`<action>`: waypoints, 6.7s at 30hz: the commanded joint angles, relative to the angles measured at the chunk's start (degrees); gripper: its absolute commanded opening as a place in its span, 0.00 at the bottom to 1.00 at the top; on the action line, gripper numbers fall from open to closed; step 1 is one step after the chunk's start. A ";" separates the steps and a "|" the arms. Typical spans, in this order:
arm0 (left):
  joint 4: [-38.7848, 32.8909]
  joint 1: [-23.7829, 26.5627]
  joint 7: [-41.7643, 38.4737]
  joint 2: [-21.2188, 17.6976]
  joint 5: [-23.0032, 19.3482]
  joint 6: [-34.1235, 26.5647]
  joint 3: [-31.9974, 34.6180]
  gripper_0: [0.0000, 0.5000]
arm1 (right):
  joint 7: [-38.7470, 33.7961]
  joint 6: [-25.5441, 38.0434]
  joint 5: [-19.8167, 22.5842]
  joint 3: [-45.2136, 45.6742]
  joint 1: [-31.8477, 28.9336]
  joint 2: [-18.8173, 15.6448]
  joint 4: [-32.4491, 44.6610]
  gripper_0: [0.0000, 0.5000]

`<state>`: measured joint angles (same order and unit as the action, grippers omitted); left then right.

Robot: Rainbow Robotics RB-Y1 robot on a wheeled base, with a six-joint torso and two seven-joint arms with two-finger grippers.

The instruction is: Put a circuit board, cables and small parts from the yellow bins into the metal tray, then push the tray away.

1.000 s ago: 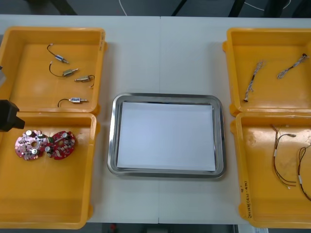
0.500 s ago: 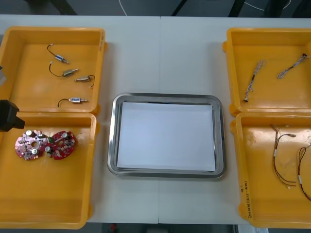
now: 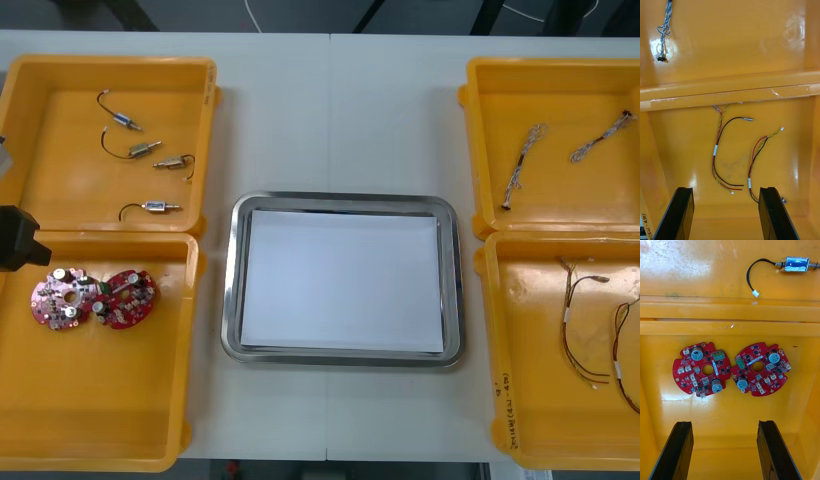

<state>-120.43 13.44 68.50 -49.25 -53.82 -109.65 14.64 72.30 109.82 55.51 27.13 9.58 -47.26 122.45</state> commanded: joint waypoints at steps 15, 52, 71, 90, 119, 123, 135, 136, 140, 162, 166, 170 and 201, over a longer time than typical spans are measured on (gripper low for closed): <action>-0.60 -1.66 2.87 -4.02 0.20 0.58 0.13 1.00 | 0.65 0.18 -0.58 4.07 -7.65 -0.37 2.62 1.00; 2.57 -13.35 5.59 -3.93 8.99 20.79 -9.01 1.00 | 5.93 -23.16 -5.50 -7.36 -28.13 -2.66 2.35 1.00; 4.50 -15.11 5.42 -3.93 13.91 25.54 -14.37 1.00 | 8.83 -37.40 -4.19 -12.89 -28.92 -2.66 -7.75 1.00; 6.70 -15.20 5.06 -4.02 17.52 30.63 -19.21 1.00 | 11.11 -47.60 -6.03 -18.87 -28.92 -2.66 -12.85 1.00; 5.47 -15.20 5.68 -4.28 19.10 30.99 -20.17 0.00 | 12.34 -49.97 -8.23 -22.56 -30.15 -2.66 -14.70 1.00; 5.29 -15.20 5.68 -4.28 19.10 30.72 -20.09 0.00 | 12.34 -49.97 -7.70 -22.56 -30.41 -2.66 -14.78 1.00; 1.43 -15.29 6.38 -5.16 15.94 24.48 -15.87 0.00 | 12.43 -49.97 -6.73 -22.83 -31.12 -2.66 -14.78 1.00; 1.16 -15.29 6.65 -5.16 15.94 24.04 -15.52 0.00 | 12.52 -49.97 -6.73 -22.83 -31.12 -2.66 -14.78 1.00; 0.46 -15.29 7.17 -5.07 15.06 23.08 -13.93 0.00 | 12.69 -49.97 -6.91 -22.83 -31.12 -2.57 -14.78 1.00; -9.82 -7.99 7.26 -5.07 6.88 4.44 -6.11 0.00 | 13.05 -51.29 -6.56 -23.09 -31.38 -2.66 -14.34 0.00; -10.44 -4.74 6.82 -5.07 5.21 1.28 -6.46 0.00 | 13.05 -51.20 -6.12 -22.30 -31.29 -2.66 -13.64 0.00; -10.70 -0.70 6.12 -5.07 4.42 -0.35 -8.48 0.00 | 13.05 -51.20 -5.86 -21.95 -31.29 -2.66 -13.38 0.00; -9.03 25.49 -14.45 9.87 8.03 -0.35 -35.64 0.00 | 12.61 -34.06 -3.57 -9.47 -30.33 -2.66 -3.89 0.00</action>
<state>-129.19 35.04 57.99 -43.05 -47.91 -109.57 -18.32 83.87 72.68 51.01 12.95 -19.61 -49.19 115.63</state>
